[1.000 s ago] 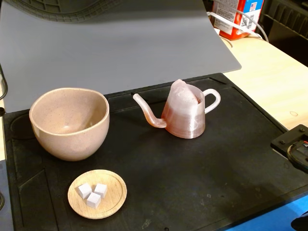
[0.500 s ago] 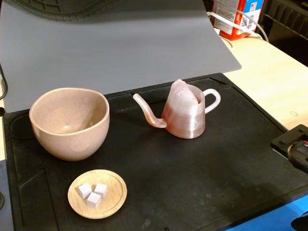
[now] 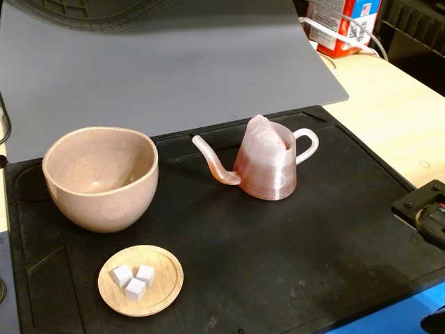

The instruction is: Pick up a kettle and pour liquid into a cup.

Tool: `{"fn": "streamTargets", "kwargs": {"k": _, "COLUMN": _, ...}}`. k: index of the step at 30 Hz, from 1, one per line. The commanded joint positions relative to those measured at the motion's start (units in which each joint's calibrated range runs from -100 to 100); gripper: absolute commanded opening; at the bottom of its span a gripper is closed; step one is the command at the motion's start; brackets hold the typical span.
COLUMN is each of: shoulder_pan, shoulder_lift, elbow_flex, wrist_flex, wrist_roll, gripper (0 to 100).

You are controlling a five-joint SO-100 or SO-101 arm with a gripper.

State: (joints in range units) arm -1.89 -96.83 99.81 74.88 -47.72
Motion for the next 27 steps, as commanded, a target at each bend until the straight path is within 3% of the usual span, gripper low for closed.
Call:
{"fn": "streamTargets", "kwargs": {"k": 1, "shoulder_pan": 0.03, "shoulder_lift": 0.67, "elbow_flex": 0.10, "wrist_flex": -6.09, "wrist_roll": -0.32, "gripper": 0}}
{"fn": "streamTargets", "kwargs": {"k": 10, "shoulder_pan": 0.48, "shoulder_lift": 27.29, "elbow_flex": -0.17, "wrist_flex": -54.52, "wrist_roll": -0.38, "gripper": 0}}
{"fn": "streamTargets", "kwargs": {"k": 14, "shoulder_pan": 0.48, "shoulder_lift": 37.19, "elbow_flex": -0.80, "wrist_flex": -69.22, "wrist_roll": -0.27, "gripper": 1}}
{"fn": "streamTargets", "kwargs": {"k": 19, "shoulder_pan": 0.48, "shoulder_lift": 46.66, "elbow_flex": -1.62, "wrist_flex": -81.15, "wrist_roll": -0.06, "gripper": 1}}
{"fn": "streamTargets", "kwargs": {"k": 22, "shoulder_pan": 0.48, "shoulder_lift": 54.00, "elbow_flex": -7.43, "wrist_flex": -81.49, "wrist_roll": -0.06, "gripper": 1}}
{"fn": "streamTargets", "kwargs": {"k": 25, "shoulder_pan": 0.48, "shoulder_lift": 62.96, "elbow_flex": -12.24, "wrist_flex": -81.58, "wrist_roll": -0.17, "gripper": 12}}
{"fn": "streamTargets", "kwargs": {"k": 27, "shoulder_pan": 0.48, "shoulder_lift": 68.08, "elbow_flex": -14.05, "wrist_flex": -87.63, "wrist_roll": -0.01, "gripper": 13}}
